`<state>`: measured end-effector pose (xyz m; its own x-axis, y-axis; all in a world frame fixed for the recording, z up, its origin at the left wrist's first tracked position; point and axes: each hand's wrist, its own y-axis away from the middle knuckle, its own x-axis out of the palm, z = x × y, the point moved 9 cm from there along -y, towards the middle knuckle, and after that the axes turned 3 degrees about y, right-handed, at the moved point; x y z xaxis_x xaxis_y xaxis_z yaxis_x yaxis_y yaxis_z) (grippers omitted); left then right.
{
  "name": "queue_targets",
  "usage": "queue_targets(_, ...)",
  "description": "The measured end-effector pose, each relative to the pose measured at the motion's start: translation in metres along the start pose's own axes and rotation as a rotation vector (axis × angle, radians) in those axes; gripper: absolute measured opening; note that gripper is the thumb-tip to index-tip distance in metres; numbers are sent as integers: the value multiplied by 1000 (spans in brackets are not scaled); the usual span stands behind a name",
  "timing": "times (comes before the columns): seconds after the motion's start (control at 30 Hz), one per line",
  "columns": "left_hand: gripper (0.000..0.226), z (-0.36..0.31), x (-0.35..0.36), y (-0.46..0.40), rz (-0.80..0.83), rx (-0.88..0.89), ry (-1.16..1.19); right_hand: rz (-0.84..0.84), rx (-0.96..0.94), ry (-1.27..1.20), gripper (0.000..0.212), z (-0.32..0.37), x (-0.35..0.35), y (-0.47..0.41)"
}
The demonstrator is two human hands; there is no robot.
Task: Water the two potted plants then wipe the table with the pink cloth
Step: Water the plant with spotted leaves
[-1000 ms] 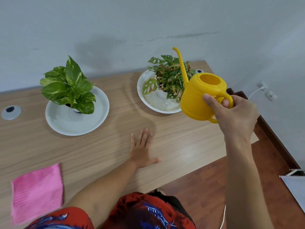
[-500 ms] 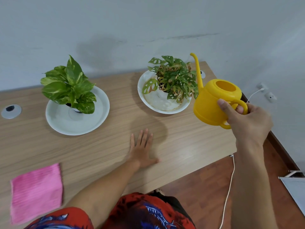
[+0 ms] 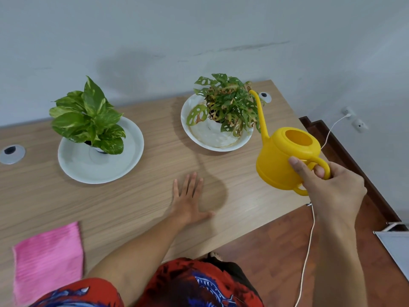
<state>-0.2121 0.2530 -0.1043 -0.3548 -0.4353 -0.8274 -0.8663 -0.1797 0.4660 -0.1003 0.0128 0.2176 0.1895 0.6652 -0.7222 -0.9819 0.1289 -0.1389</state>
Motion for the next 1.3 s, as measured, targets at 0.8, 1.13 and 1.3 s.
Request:
queue_targets(0.8, 128, -1, -3, 3, -7, 2, -8, -38, 102, 22, 72, -37, -4, -3)
queue_targets(1.13, 126, -2, -6, 5, -1, -6, 7, -44, 43, 43, 71, -13, 5, -35)
queue_targets(1.3, 125, -1, -2, 4, 21, -14, 13, -28, 0, 8, 71, 1, 14, -42)
